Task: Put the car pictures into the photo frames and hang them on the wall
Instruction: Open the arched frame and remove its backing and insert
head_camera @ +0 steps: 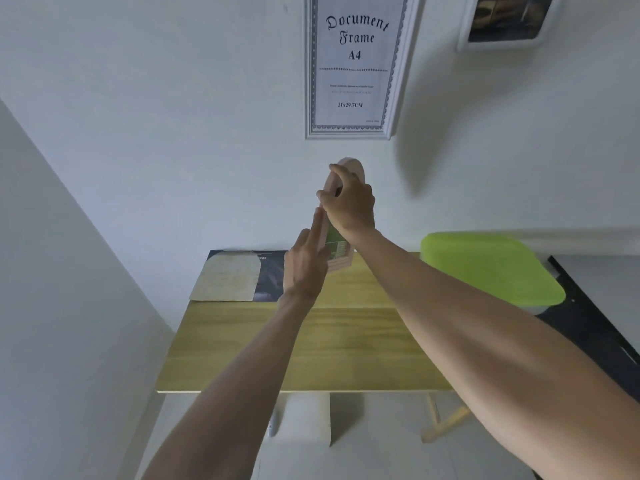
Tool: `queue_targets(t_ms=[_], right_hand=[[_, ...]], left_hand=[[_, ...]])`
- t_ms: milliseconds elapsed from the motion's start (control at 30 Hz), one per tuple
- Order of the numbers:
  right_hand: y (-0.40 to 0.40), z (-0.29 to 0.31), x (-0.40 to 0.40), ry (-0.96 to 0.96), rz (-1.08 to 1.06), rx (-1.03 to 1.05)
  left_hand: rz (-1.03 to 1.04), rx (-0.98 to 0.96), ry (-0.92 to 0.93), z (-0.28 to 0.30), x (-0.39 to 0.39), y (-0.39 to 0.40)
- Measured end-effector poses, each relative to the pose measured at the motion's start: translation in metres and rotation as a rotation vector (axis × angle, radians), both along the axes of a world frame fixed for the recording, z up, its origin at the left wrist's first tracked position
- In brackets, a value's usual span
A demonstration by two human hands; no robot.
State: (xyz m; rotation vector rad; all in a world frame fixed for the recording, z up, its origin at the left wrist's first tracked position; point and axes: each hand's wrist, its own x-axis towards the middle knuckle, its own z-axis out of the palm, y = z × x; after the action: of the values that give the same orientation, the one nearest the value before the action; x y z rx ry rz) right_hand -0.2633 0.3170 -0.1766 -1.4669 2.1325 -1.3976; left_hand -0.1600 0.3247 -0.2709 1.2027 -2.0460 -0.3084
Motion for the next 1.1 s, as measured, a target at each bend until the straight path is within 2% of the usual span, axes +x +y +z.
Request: queue_targets(t_ms=[133, 267, 433, 533, 667, 733, 933, 1100], right_hand=[[-0.003, -0.009, -0.008, -0.021, -0.091, 0.049], [0.0, -0.012, -0.024, -0.001, -0.178, 0.065], [0.006, -0.03, -0.053, -0.03, -0.214, 0.037], [0.007, -0.045, -0.068, -0.112, -0.212, 0.045], [0.015, -0.065, -0.081, -0.176, -0.232, 0.055], [0.022, -0.073, -0.085, -0.209, -0.236, 0.085], [0.037, -0.117, -0.097, -0.308, -0.289, 0.124], [0.034, -0.171, -0.101, -0.299, -0.249, 0.207]], left_hand=[[-0.125, 0.11, 0.111, -0.003, -0.002, 0.003], [-0.28, 0.132, 0.218, -0.019, -0.009, -0.004], [-0.231, 0.171, 0.356, -0.035, -0.012, -0.026], [-0.13, 0.221, 0.306, -0.045, -0.009, -0.051], [-0.278, 0.478, 0.365, -0.052, -0.005, -0.078], [-0.347, 0.565, 0.336, -0.058, -0.005, -0.083], [-0.276, 0.564, 0.284, -0.083, -0.006, -0.078], [-0.205, 0.543, 0.234, -0.117, -0.003, -0.07]])
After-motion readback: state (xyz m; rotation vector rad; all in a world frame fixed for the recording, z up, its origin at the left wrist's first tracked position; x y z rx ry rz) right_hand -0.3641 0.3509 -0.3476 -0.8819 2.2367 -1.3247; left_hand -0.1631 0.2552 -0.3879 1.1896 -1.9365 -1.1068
